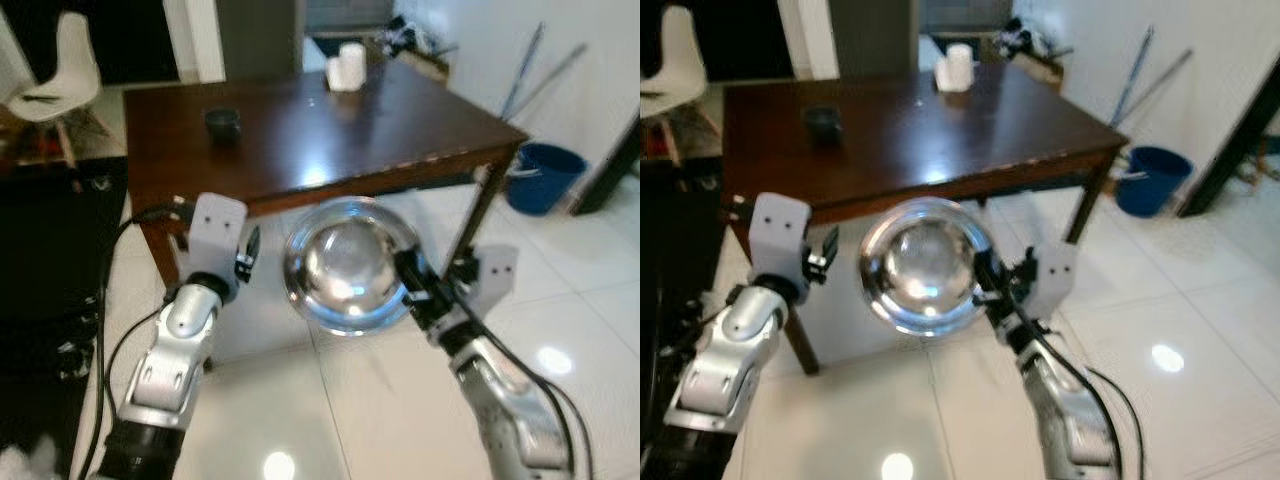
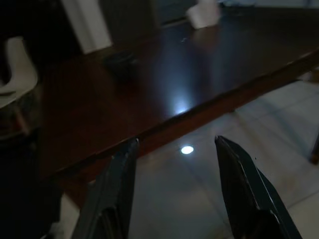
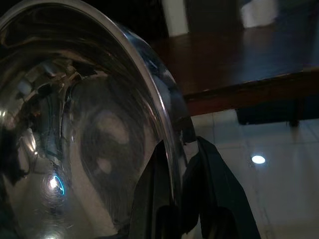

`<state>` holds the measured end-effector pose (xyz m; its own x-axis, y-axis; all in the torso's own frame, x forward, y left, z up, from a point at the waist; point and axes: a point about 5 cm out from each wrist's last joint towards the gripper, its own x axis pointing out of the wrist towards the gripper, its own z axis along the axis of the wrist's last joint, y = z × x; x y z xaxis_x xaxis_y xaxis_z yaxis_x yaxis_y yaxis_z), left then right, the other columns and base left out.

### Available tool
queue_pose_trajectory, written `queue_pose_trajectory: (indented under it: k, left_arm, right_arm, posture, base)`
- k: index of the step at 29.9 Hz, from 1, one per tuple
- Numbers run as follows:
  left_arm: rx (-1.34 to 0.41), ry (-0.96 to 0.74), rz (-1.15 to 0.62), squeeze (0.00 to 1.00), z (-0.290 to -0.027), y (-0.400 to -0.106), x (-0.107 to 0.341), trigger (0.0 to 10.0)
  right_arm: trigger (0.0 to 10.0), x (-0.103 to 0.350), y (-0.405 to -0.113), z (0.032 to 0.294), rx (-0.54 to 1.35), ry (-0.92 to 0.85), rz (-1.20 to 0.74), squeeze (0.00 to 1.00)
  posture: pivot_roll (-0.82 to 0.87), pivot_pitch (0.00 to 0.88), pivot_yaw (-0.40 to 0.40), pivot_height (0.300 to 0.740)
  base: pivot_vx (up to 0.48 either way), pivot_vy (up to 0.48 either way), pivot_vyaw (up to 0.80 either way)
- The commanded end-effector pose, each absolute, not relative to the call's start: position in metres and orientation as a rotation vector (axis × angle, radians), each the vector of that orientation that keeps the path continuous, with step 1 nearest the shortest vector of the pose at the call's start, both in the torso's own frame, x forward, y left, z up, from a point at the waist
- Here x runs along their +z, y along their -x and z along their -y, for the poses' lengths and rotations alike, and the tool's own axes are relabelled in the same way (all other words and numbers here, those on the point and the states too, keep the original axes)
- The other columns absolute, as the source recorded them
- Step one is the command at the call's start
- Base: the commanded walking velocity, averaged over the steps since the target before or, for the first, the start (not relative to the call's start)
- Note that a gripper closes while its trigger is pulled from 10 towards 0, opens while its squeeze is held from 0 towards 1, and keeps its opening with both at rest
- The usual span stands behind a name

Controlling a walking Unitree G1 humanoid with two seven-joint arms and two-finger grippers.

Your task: Setting the table

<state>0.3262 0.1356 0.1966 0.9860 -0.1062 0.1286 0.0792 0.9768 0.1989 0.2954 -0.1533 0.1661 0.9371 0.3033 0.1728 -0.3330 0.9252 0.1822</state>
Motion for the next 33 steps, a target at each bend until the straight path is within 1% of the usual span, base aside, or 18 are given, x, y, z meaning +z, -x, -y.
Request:
queue_pose_trajectory:
  k: [1, 11, 20, 25, 33]
  left_arm:
    - [-0.067, -0.204, 0.130, 0.12, -0.143, -0.326, 0.194, 10.0]
    - [-0.063, -0.201, 0.136, 0.12, -0.143, -0.327, 0.194, 10.0]
    - [-0.070, -0.199, 0.145, 0.12, -0.143, -0.328, 0.195, 10.0]
    - [-0.101, -0.199, 0.154, 0.12, -0.137, -0.328, 0.197, 10.0]
    - [-0.117, -0.195, 0.159, 0.12, -0.133, -0.329, 0.197, 10.0]
  right_arm:
    - [10.0, 0.171, -0.295, 0.145, 0.357, -0.222, 0.165, 0.00]
    - [10.0, 0.176, -0.296, 0.144, 0.361, -0.222, 0.173, 0.00]
    - [10.0, 0.184, -0.301, 0.155, 0.286, -0.257, 0.205, 0.00]
    - [10.0, 0.186, -0.307, 0.179, 0.113, -0.254, 0.220, 0.00]
    - [10.0, 0.186, -0.309, 0.190, 0.052, -0.264, 0.221, 0.00]
  posture:
    - [-0.06, 0.000, 0.053, 0.740]
    - [-0.06, 0.000, 0.051, 0.740]
    - [-0.06, 0.000, 0.056, 0.740]
    - [-0.06, 0.000, 0.060, 0.740]
    - [-0.06, 0.000, 0.063, 0.740]
  base:
    - [0.480, 0.000, 0.74]
    - [0.480, 0.000, 0.74]
    - [0.480, 0.000, 0.00]
    - [0.480, 0.000, 0.00]
    - [0.480, 0.000, 0.00]
